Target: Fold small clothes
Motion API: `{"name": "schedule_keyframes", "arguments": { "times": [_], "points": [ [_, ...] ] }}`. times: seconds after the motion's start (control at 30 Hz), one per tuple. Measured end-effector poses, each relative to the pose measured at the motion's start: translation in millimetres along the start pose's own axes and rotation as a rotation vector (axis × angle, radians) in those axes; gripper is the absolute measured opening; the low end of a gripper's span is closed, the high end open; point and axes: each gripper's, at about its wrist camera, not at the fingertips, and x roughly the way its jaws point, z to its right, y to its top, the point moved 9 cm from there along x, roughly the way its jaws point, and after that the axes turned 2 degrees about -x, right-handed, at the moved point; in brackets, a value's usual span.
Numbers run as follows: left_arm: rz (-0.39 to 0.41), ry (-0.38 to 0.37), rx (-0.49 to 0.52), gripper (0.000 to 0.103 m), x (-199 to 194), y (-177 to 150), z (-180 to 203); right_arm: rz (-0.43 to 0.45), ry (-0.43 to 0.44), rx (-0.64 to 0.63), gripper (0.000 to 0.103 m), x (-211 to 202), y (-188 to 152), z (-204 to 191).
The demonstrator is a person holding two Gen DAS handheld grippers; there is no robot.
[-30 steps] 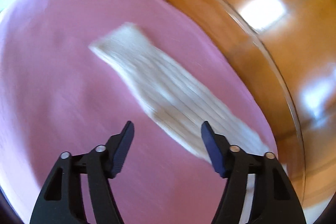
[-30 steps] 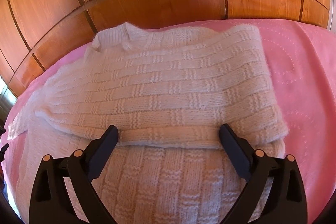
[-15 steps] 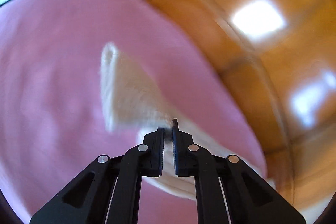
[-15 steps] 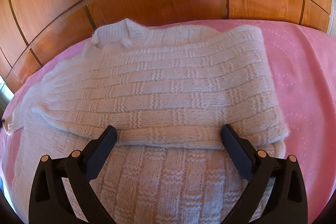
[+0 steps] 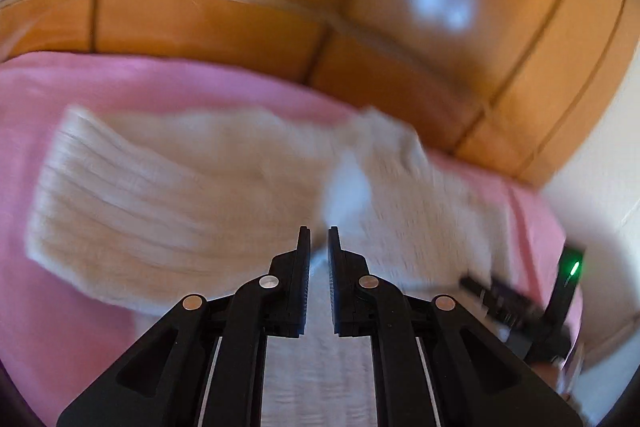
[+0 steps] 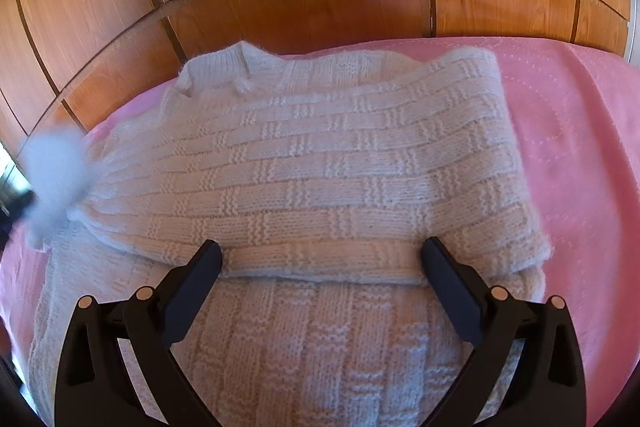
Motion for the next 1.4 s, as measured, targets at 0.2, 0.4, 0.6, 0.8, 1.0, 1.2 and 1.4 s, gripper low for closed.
{"name": "schedule_keyframes", "arguments": {
  "times": [0.2, 0.4, 0.6, 0.8, 1.0, 1.2, 1.4],
  "points": [
    [0.018, 0.024, 0.027, 0.041, -30, -46, 3, 0.011, 0.022, 0.015, 0.1, -4, 1, 2],
    [0.033, 0.108, -0.007, 0.041, -54, -78, -34, 0.069, 0.064, -0.011, 0.074, -32, 11, -22],
    [0.015, 0.107, -0.067, 0.041, -41, -93, -51, -0.045, 0.363, -0.106, 0.056, -30, -7, -137],
    [0.022, 0.062, -0.107, 0.041, -40, -96, -57, -0.159, 0.335, -0.135, 0.029, 14, -23, -188],
    [0.029, 0.043, -0.122, 0.041, -43, -98, -58, 0.01, 0.278, -0.253, 0.006, -38, 19, -201],
    [0.029, 0.054, -0.116, 0.041, -43, -100, -56, 0.193, 0.135, -0.281, 0.006, -89, 79, -154],
    [0.026, 0.065, -0.107, 0.041, -42, -100, -56, 0.104, -0.047, -0.121, 0.006, -57, 57, -48]
  ]
}}
